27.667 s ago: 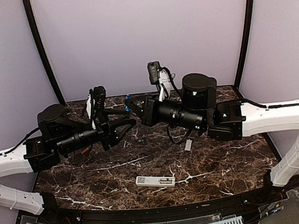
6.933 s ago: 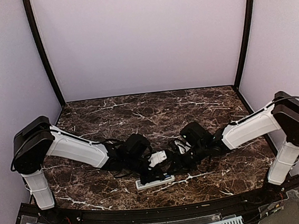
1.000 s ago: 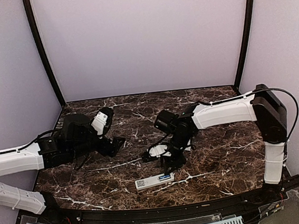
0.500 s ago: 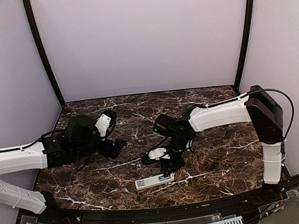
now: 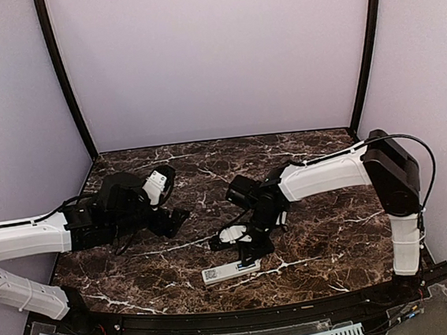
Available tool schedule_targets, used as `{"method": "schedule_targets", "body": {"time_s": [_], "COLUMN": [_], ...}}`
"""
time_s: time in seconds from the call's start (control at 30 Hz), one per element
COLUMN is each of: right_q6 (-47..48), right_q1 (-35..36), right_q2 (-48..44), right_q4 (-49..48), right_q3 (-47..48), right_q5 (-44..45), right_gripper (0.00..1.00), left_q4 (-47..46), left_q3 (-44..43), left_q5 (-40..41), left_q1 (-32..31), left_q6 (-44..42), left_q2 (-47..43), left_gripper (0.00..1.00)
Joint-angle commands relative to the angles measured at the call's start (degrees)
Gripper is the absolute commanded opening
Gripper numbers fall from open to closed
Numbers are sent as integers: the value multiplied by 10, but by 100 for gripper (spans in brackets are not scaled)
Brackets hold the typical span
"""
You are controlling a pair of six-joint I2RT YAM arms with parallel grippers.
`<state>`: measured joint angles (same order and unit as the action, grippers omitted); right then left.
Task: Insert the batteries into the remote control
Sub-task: Press the battery in the battery compartment.
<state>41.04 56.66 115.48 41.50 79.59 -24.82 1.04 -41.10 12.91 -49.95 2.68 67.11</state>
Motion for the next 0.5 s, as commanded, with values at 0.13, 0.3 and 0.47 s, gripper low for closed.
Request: {"method": "schedule_targets", "body": {"time_s": [0.13, 0.3, 0.47], "right_q6": [-15, -15, -14], "right_q1": [12, 13, 14], "right_q2": [18, 8, -3], "right_q4": [-16, -9, 11], "right_q3": [-9, -7, 13], "right_q5": [15, 15, 19], "right_gripper": [16, 21, 27], "left_q4": [8, 8, 8], "left_q3": [-11, -12, -13], "left_q5": [-6, -9, -11], "left_q1": [4, 4, 5], "left_q6": [-6, -7, -6], "left_q2": [2, 3, 6], "left_gripper": [88, 88, 88]}}
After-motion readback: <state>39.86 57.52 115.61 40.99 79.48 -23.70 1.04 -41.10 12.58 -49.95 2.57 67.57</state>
